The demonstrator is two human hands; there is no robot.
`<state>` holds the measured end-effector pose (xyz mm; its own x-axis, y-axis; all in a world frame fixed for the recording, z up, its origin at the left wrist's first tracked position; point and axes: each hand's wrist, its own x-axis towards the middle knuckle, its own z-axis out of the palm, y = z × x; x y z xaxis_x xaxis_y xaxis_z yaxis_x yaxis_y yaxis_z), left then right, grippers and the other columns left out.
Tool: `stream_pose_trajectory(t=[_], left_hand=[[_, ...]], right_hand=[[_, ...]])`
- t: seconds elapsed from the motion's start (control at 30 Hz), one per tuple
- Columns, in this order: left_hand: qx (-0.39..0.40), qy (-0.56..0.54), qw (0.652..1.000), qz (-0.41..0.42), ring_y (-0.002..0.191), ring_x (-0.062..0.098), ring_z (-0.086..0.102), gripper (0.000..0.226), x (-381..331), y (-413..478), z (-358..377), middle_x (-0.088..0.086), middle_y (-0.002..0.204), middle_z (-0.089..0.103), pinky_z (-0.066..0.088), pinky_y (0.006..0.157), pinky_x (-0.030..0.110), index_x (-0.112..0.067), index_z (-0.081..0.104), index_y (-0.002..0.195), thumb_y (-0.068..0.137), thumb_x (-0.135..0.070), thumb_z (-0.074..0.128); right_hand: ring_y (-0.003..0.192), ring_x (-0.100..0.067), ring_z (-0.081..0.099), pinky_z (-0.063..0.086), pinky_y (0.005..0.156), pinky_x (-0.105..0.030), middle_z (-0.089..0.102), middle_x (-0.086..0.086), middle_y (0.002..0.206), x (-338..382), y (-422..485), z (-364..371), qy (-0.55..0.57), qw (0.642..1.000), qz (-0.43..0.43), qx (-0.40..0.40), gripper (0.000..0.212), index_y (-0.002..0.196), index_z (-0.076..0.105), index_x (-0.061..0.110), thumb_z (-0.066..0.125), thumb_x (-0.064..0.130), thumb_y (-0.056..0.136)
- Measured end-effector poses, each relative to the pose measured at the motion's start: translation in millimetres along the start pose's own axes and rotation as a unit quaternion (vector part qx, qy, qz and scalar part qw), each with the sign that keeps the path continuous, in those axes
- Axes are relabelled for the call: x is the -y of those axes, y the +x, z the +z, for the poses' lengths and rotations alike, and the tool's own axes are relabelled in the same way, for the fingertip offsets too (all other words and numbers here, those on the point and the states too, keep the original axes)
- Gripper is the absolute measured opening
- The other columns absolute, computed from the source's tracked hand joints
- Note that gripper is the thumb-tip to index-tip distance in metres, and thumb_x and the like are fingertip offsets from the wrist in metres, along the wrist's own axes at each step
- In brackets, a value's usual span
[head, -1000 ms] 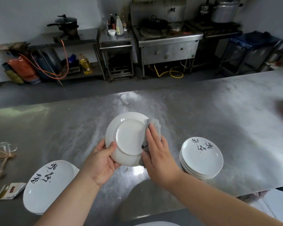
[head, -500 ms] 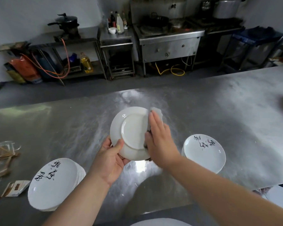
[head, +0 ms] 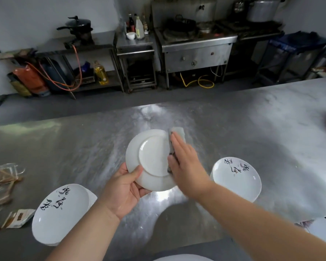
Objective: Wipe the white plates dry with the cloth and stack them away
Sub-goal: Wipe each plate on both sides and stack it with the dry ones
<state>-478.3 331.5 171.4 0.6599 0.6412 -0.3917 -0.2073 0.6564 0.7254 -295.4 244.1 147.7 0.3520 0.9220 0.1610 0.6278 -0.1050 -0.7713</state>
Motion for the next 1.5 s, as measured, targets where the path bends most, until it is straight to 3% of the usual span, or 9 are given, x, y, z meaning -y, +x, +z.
stream_pose_trajectory(t=[0.1, 0.57, 0.7, 0.93, 1.03, 1.13, 1.27, 1.37, 1.5], left_hand=[[-0.005, -0.031, 0.999, 0.020, 0.110, 0.036, 0.073, 0.047, 7.1, 2.6, -1.1, 0.020, 0.133, 0.069, 0.064, 0.072, 0.043, -0.016, 0.059, 0.139, 0.093, -0.011, 0.054], [-0.015, -0.084, 0.996, 0.023, 0.114, 0.034, 0.072, 0.047, 8.4, 9.5, 31.3, 0.019, 0.134, 0.069, 0.064, 0.082, 0.044, -0.017, 0.058, 0.142, 0.095, -0.016, 0.054], [-0.025, -0.073, 0.997, -0.007, 0.115, 0.033, 0.072, 0.051, -10.9, 14.6, 20.9, 0.015, 0.134, 0.069, 0.065, 0.080, 0.048, -0.017, 0.057, 0.144, 0.094, -0.031, 0.055], [-0.056, -0.090, 0.994, -0.023, 0.115, 0.038, 0.071, 0.048, 19.1, 35.0, 39.2, 0.021, 0.135, 0.067, 0.064, 0.071, 0.043, -0.014, 0.050, 0.150, 0.105, -0.032, 0.046], [-0.065, -0.085, 0.993, -0.042, 0.116, 0.041, 0.070, 0.048, 34.8, 48.6, 49.8, 0.023, 0.133, 0.068, 0.063, 0.072, 0.047, -0.010, 0.049, 0.150, 0.106, -0.030, 0.048], [-0.073, -0.073, 0.993, -0.061, 0.109, 0.035, 0.074, 0.038, 51.6, 59.4, 62.0, 0.017, 0.130, 0.071, 0.064, 0.068, 0.046, -0.013, 0.054, 0.145, 0.109, -0.022, 0.047], [-0.058, -0.036, 0.993, -0.099, 0.113, 0.031, 0.072, 0.034, 75.2, 69.2, 86.8, 0.011, 0.130, 0.072, 0.064, 0.069, 0.044, -0.019, 0.059, 0.141, 0.108, -0.019, 0.049], [-0.018, 0.017, 0.990, -0.140, 0.111, 0.031, 0.073, 0.033, 93.4, 77.4, 112.3, 0.011, 0.130, 0.072, 0.064, 0.070, 0.044, -0.021, 0.061, 0.138, 0.107, -0.021, 0.049], [0.022, 0.112, 0.974, -0.197, 0.101, 0.026, 0.076, 0.031, 120.5, 92.3, 146.5, 0.007, 0.125, 0.075, 0.063, 0.071, 0.044, -0.025, 0.063, 0.135, 0.107, -0.021, 0.051]], right_hand=[[0.159, -0.012, -0.010, -0.003, 0.130, -0.037, -0.018, 0.021, 0.171, 4.3, -27.6, 18.3, -0.046, 0.999, 0.018, 0.013, 0.070, 0.167, -0.006, 0.030, 0.023, 0.052, 0.107], [0.149, -0.005, 0.020, 0.017, 0.124, -0.024, 0.018, 0.009, 0.171, 24.0, -1.4, 10.2, 0.036, 0.982, 0.070, -0.171, 0.065, 0.165, 0.025, 0.017, 0.040, 0.021, 0.102], [0.152, -0.001, 0.027, 0.024, 0.127, -0.029, 0.033, 0.011, 0.167, 10.4, 28.4, -26.8, 0.070, 0.992, 0.026, -0.103, 0.060, 0.159, 0.042, 0.016, 0.041, 0.015, 0.099], [0.156, -0.011, -0.026, -0.015, 0.123, -0.022, -0.035, 0.014, 0.166, 10.9, -40.1, 34.8, -0.036, 0.997, 0.051, -0.049, 0.079, 0.160, -0.023, 0.029, 0.029, 0.052, 0.104], [0.153, 0.004, 0.013, 0.009, 0.120, -0.010, 0.008, 0.015, 0.172, -15.8, -53.6, 11.0, -0.004, 0.993, 0.061, -0.105, 0.070, 0.165, 0.021, 0.031, 0.055, 0.026, 0.104], [0.099, 0.011, 0.063, 0.050, 0.087, -0.016, 0.070, 0.015, 0.111, -46.1, -56.5, -47.2, 0.077, 0.962, 0.175, -0.195, 0.031, 0.110, 0.067, 0.035, 0.055, 0.007, 0.102], [0.066, -0.030, 0.072, 0.058, 0.060, -0.031, 0.071, 0.000, 0.065, -84.6, -73.1, -125.5, 0.160, 0.905, 0.359, -0.160, 0.025, 0.106, 0.067, 0.022, 0.043, 0.015, 0.103], [0.083, -0.009, 0.072, 0.052, 0.084, -0.022, 0.077, 0.001, 0.094, -120.5, -86.9, -164.5, 0.168, 0.890, 0.418, -0.070, 0.038, 0.112, 0.077, 0.025, 0.049, 0.050, 0.106], [0.092, -0.028, 0.077, 0.061, 0.094, -0.047, 0.081, -0.004, 0.095, -166.0, -98.0, -184.5, 0.235, 0.841, 0.486, -0.028, 0.054, 0.095, 0.084, 0.023, 0.066, 0.073, 0.085]])
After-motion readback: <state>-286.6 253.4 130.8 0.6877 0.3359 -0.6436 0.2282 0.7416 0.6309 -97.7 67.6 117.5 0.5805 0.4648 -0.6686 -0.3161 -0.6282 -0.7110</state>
